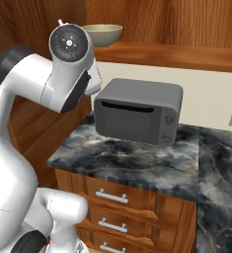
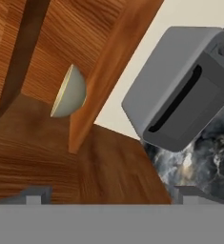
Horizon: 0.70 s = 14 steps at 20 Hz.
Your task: Move the bowls from the cabinet to the plates on the dining table.
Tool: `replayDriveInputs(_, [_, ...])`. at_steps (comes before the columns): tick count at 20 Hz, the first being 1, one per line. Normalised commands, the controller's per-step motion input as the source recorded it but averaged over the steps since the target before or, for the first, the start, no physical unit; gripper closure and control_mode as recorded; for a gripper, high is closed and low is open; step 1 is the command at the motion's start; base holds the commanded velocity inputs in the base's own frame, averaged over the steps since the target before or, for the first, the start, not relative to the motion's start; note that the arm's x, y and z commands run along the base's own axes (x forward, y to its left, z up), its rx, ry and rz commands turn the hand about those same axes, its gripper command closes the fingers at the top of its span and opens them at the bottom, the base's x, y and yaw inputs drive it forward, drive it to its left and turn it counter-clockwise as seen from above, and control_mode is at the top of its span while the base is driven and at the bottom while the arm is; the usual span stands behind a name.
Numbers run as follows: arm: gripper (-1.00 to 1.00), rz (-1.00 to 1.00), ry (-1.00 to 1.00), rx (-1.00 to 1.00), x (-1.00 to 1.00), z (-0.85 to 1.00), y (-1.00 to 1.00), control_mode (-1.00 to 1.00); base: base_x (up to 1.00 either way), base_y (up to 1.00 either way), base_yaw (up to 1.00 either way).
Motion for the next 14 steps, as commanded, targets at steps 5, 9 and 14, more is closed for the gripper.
replayDriveInputs(5, [-1.00, 0.02, 0.00, 0.04, 0.28, 0.06, 0.02, -1.00, 0.00, 0.00, 0.00])
replayDriveInputs(9, [-1.00, 0.02, 0.00, 0.04, 0.27, 0.06, 0.04, -1.00, 0.00, 0.00, 0.00])
replayDriveInputs(14, [-1.00, 0.01, -0.02, 0.02, 0.23, 0.04, 0.08, -1.00, 0.00, 0.00, 0.00])
